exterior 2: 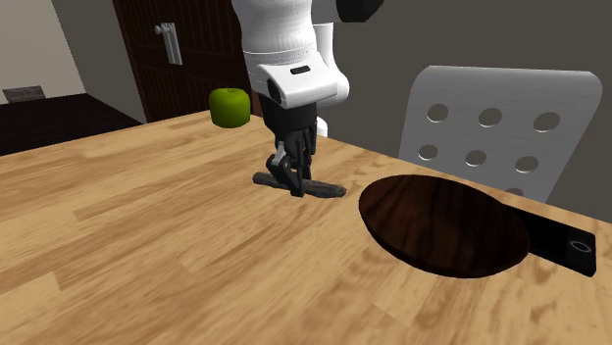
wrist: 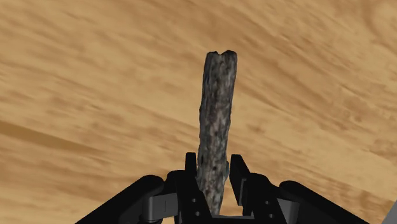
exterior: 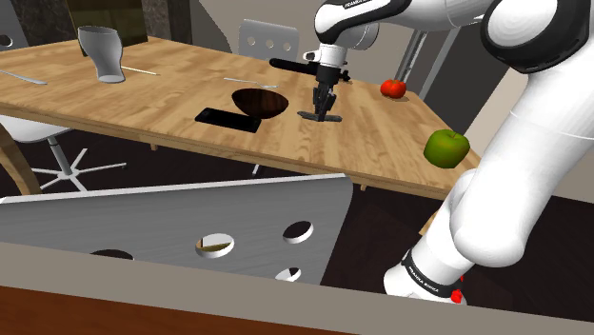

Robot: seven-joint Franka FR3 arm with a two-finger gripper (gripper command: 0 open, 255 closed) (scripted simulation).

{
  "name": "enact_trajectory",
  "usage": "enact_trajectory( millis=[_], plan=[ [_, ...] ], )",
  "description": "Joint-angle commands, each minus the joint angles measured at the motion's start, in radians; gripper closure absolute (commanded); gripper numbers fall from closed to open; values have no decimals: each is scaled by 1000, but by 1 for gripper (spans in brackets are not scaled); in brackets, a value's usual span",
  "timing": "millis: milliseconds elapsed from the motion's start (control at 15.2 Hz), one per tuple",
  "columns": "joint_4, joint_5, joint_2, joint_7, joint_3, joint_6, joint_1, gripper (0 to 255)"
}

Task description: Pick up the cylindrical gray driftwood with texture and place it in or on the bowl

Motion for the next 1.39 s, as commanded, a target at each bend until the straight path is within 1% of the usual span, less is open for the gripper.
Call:
enact_trajectory(
  millis=[0, 198, 1320],
  plan=[
    [0, 0, 0, 0, 0, 0, 0, 255],
    [0, 0, 0, 0, 0, 0, 0, 255],
    [199, -15, -27, 27, -1, -221, 0, 255]
  ],
)
